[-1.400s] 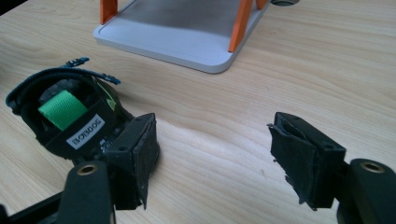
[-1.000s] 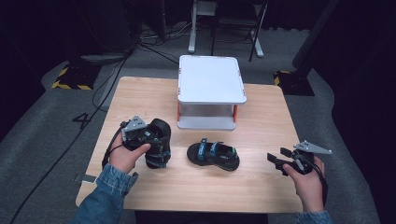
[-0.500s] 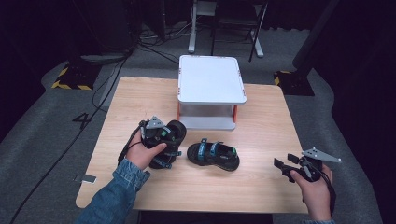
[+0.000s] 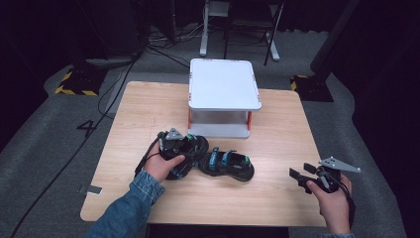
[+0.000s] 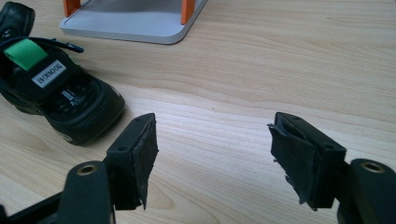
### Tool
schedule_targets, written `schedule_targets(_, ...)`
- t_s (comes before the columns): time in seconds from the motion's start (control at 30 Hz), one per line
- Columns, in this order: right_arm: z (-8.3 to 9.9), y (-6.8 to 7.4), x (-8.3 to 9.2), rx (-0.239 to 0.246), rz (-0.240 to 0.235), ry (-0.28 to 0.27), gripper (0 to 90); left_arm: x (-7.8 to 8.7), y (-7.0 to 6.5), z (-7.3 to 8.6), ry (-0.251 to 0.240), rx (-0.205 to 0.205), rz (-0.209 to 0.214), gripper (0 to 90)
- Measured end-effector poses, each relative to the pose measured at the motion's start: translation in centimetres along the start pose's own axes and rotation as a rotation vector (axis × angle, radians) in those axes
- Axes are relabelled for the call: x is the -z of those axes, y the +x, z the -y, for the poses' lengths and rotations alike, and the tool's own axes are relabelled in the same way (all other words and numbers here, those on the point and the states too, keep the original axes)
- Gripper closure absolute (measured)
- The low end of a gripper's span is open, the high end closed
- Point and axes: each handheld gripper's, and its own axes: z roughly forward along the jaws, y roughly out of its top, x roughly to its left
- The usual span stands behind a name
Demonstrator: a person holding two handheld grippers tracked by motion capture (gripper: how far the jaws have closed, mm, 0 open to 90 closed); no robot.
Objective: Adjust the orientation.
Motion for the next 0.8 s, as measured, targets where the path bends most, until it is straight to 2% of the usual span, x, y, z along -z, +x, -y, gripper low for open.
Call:
schedule_targets(0.1,0.0,0.0,0.0,0.000,-0.001,0.000,32.3,0.1,0.2,0.0,-0.005,0.006,0.014,26.0)
schedule_targets(0.23,0.0,0.0,0.0,-0.001,-0.001,-0.001,32.3,0.4,0.0,-0.1,-0.023,-0.014,-0.007,25.9)
schedule_targets(0.3,-0.1,0.1,0.0,0.003,-0.003,0.001,32.3,0.7,0.0,-0.2,-0.052,-0.011,-0.021,25.7)
schedule_targets(0.33,-0.1,0.1,0.0,0.004,-0.004,0.000,32.3,1.1,0.0,-0.4,-0.086,-0.009,-0.032,25.4)
schedule_targets(0.5,0.0,0.1,-0.2,0.005,-0.004,0.004,32.3,2.7,-0.1,-1.2,-0.185,-0.014,-0.061,26.7)
schedule_targets(0.57,0.0,0.2,-0.2,0.005,-0.004,0.007,32.3,3.2,-0.2,-1.4,-0.211,-0.007,-0.049,31.5)
schedule_targets(0.67,0.0,0.2,-0.2,0.007,-0.004,0.009,32.3,3.3,-0.3,-1.6,-0.193,-0.018,-0.046,43.6)
schedule_targets(0.77,0.2,0.2,0.0,0.004,0.000,0.007,32.3,3.2,-1.0,-1.9,-0.146,-0.036,-0.023,48.2)
schedule_targets(0.8,0.2,0.2,0.0,0.004,0.000,0.007,32.3,3.2,-1.0,-1.9,-0.146,-0.036,-0.023,48.6)
